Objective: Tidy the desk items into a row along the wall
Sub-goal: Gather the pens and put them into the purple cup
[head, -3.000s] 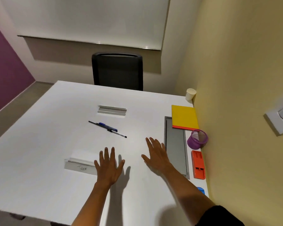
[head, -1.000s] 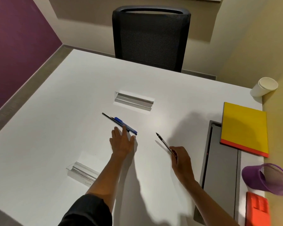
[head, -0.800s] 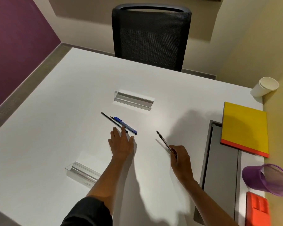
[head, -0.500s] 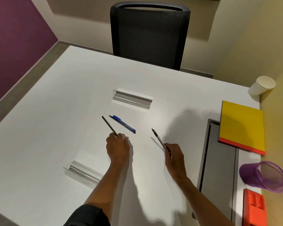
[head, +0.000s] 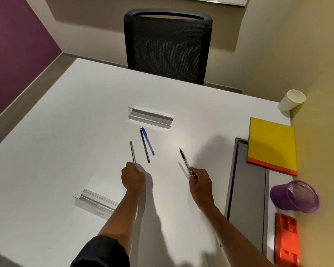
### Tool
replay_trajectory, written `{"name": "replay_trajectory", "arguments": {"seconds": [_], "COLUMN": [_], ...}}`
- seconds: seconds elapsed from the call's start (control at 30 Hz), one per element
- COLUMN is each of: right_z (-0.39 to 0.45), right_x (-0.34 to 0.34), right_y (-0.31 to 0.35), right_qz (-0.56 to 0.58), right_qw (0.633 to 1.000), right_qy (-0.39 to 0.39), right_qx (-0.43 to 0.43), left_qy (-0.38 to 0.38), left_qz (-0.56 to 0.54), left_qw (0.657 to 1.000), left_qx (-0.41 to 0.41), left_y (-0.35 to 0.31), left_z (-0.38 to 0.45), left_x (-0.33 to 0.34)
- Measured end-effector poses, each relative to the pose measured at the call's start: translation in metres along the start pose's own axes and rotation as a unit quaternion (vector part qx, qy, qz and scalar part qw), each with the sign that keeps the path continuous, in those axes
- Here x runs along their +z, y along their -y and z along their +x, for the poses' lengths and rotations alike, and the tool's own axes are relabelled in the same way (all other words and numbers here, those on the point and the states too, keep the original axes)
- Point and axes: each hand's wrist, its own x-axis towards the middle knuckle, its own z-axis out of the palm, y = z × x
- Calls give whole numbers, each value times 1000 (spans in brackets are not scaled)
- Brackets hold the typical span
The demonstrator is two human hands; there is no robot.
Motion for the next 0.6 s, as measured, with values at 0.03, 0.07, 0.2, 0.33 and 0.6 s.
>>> {"name": "replay_trajectory", "arguments": {"seconds": [0.03,0.07,0.2,0.33,0.6], "right_z": [-1,-3,-11,-14,-38], "right_x": [-1,-3,-6,-20,-94], "right_y": [2,4,13,24,29], "right_qz": [8,18,59,63,211], "right_qw": [1000,1000,996,995,974], "right_qy": [1,1,5,12,5], "right_qx": [5,9,73,80,78], "left_qy": [8,18,66,130,253], "left_qz": [-21,-43,-130,-227,-284], "left_qw": [1000,999,989,965,914], "left_qx": [-15,-25,-29,23,141], "left_y": [3,5,14,9,-35], "left_z": [-3,-6,-22,-49,-115], "left_x": [-1,-2,-2,-2,4]}}
